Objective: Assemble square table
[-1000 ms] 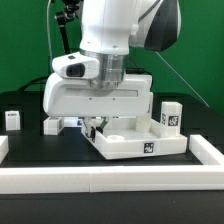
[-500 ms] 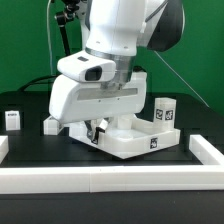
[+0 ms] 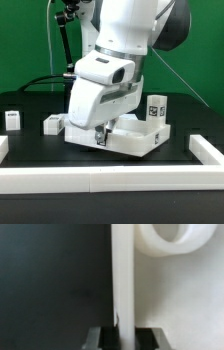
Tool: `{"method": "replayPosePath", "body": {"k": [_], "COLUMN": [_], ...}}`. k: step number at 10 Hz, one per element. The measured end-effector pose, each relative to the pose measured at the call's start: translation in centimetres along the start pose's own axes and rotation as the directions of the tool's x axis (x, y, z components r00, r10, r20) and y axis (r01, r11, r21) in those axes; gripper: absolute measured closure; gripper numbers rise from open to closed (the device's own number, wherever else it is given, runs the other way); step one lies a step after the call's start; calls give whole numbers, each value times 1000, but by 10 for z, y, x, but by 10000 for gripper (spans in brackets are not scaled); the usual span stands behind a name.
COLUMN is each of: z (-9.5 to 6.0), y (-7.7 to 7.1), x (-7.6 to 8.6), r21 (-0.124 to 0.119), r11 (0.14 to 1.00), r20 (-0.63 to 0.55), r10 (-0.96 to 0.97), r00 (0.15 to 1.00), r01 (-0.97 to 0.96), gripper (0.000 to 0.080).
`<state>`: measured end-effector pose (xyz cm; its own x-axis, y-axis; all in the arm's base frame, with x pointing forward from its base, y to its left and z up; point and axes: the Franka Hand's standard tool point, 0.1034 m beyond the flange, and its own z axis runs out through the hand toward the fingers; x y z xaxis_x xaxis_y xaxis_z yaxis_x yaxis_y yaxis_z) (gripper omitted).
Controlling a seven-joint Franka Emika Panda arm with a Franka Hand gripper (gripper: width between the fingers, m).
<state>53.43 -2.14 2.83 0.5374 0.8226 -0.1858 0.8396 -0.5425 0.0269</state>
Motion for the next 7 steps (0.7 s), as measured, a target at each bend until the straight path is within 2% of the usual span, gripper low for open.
{"method": "replayPosePath", "body": {"k": [2,3,7], "z": [-4,-5,-2], "y": [12,14,15], "x": [26,32,27], "r21": [-6,-12,-11], "r11": [999,999,999], "r20": [1,-4,3], "r10": [-38,-45,-45], "r00": [999,999,999], "r01": [38,45,45], "gripper": [739,739,739]}}
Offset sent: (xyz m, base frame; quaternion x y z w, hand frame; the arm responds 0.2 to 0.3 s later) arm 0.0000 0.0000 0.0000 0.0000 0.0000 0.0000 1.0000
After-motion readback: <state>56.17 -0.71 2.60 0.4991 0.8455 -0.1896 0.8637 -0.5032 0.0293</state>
